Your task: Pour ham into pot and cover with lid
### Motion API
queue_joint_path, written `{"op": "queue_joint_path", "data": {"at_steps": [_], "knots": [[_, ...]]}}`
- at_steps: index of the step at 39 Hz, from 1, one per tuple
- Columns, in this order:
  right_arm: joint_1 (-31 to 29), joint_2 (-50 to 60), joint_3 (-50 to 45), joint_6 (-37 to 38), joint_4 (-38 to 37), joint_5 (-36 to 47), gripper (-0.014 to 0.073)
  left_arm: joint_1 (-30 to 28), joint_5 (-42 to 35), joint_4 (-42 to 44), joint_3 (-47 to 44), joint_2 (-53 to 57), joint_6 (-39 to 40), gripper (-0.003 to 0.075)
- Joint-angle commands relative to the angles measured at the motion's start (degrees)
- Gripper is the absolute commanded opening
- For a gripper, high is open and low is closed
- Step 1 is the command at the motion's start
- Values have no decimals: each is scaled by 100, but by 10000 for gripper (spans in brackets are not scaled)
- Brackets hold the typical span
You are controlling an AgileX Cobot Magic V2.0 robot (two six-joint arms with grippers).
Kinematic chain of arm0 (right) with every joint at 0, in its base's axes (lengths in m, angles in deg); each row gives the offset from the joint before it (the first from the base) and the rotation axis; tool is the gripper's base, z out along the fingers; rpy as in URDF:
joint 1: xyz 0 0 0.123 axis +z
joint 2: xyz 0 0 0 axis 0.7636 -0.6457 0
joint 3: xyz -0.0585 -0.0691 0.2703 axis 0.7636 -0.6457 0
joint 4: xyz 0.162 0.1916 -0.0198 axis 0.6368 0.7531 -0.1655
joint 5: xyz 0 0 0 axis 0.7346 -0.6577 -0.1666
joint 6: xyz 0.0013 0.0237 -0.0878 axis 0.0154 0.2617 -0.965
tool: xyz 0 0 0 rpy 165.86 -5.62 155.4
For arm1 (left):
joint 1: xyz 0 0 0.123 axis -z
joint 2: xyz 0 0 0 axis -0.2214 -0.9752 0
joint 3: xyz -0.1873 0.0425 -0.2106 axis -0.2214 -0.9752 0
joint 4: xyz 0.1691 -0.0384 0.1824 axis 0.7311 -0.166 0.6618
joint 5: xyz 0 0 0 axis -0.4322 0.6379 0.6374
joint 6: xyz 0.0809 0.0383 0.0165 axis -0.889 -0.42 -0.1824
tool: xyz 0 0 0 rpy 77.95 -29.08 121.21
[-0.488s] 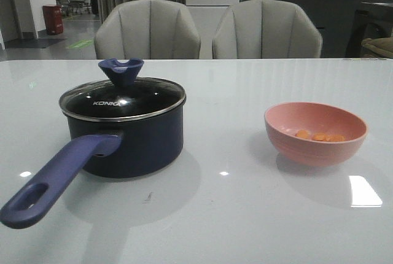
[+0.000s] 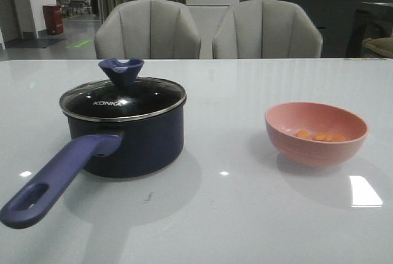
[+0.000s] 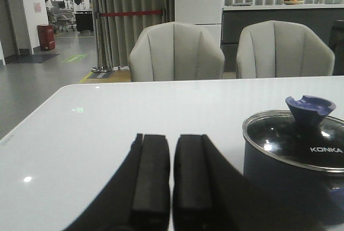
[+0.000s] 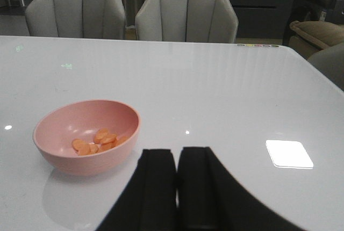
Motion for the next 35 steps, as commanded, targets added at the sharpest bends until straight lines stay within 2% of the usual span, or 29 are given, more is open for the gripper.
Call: {"op": "queue_joint_path", "data": {"at_steps": [1,18,20,26,28,35], "knots": [[-28,116,27,-4,-88,416,169,45,-451,-32,-121,125,36,121],[-28,116,27,-4,-88,416,169,45,-823,117,-121,125,25,120],[-28,116,27,-4,-88,416,169,45,-1024,117,-121,125,25,120],[-15,116,27,-4,-88,416,169,45,-2248,-84,-111,113,25,121],[-15,116,27,-4,-88,416,169,34,-2393,-140,-86,85,25,120],[-15,116,27,-4,-88,416,169,34,-1908,-138,438,-201,25,121]]}}
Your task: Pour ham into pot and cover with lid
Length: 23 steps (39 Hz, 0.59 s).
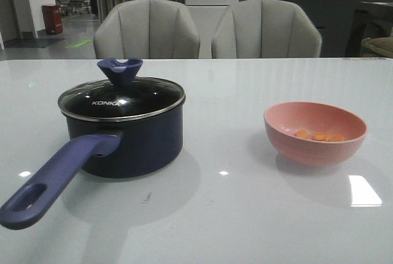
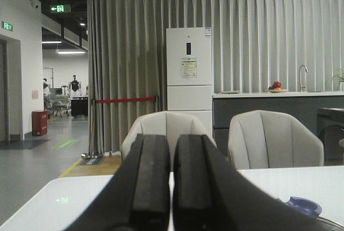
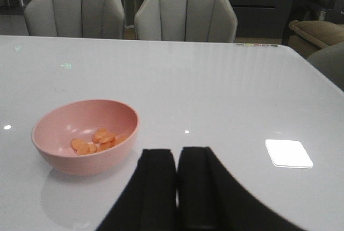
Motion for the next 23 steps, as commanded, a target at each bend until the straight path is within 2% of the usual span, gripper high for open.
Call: {"op": "queue_joint_path", "data": {"at_steps": [1,7,9,14,23], "knots": [[-15,116,27,-4,-88,416,169,34,-148,-83,483,-243,25,121],[-15,116,27,-4,-88,416,169,34,681,-383,1375,-830,25,120],[-15,116,27,-4,-88,416,169,34,1089,-666,1717,-1081,25,121],[-15,116,27,-4,-88,416,169,34,2160,-668,2350,-1711,25,121],[-15,116,27,-4,-88,416,169,34,2290,-970,2269,-2393,25,121]]}}
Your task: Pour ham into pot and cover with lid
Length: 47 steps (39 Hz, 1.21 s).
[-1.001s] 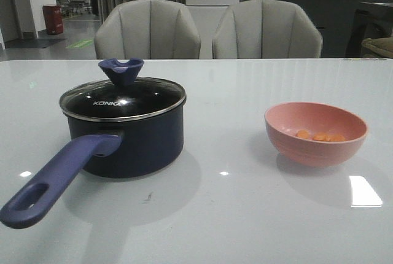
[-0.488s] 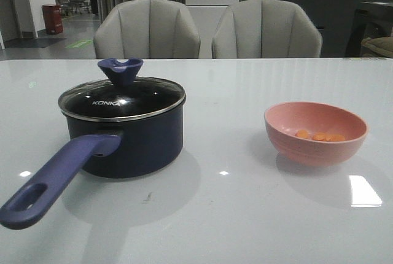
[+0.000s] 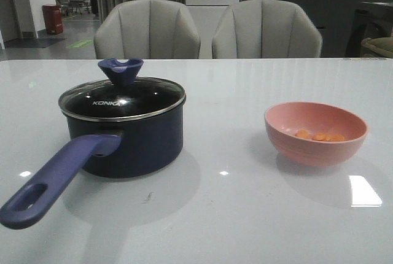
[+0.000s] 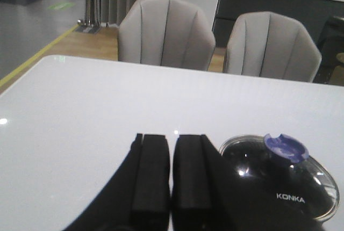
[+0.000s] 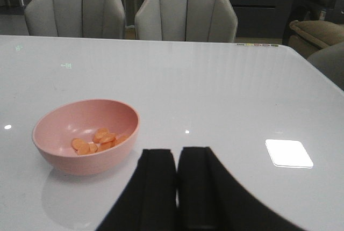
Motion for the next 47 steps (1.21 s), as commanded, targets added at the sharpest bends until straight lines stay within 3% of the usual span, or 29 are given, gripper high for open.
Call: {"op": "queue_joint_path", "data": {"at_steps": [1,7,11,13,17,21,33,47], "knots": [[-15,116,27,-4,-88,416,169,34,-364,-97,133,-277,25,121],[-15,116,27,-4,-88,416,169,34,-409,12,133,-535,25,128],[-15,116,27,-4,-88,416,169,45,-375,50,171,-606,25,195],[-15,116,27,-4,-88,416,169,57,-306,132,226,-606,25,266],[-15,116,27,-4,-88,416,169,131,-151,357,363,-606,25,491],[-15,116,27,-4,-88,416,169,193,93,402,507,-606,25,630],[-15,116,27,-4,-88,416,169,274,1000,285,1160,-1192,25,634],[-15,116,27,-4,-88,416,169,1157,1734,88,3119,-3894,25,634]]}}
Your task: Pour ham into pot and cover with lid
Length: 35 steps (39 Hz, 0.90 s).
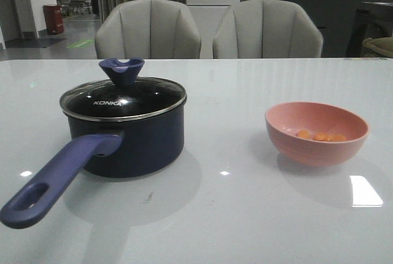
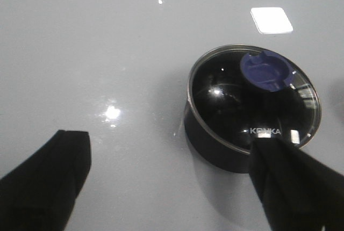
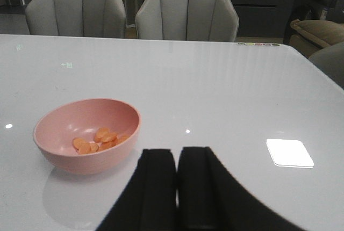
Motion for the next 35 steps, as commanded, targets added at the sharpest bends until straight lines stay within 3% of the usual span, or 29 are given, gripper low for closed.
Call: {"op": "queue_joint_path", "data": {"at_steps": [1,10,20,35], "knots": [[-15,116,27,-4,-88,434,169,224,-222,-125,668,-681,25,634],[-15,116,27,-4,-88,434,169,624,719,-125,2168,-2260,159,634],[-15,116,27,-4,-88,434,169,1054,1262,-52,3705,-3578,502,634],[-15,116,27,-4,-88,434,169,1066,2989,92,5658,-5146,935,634]]}}
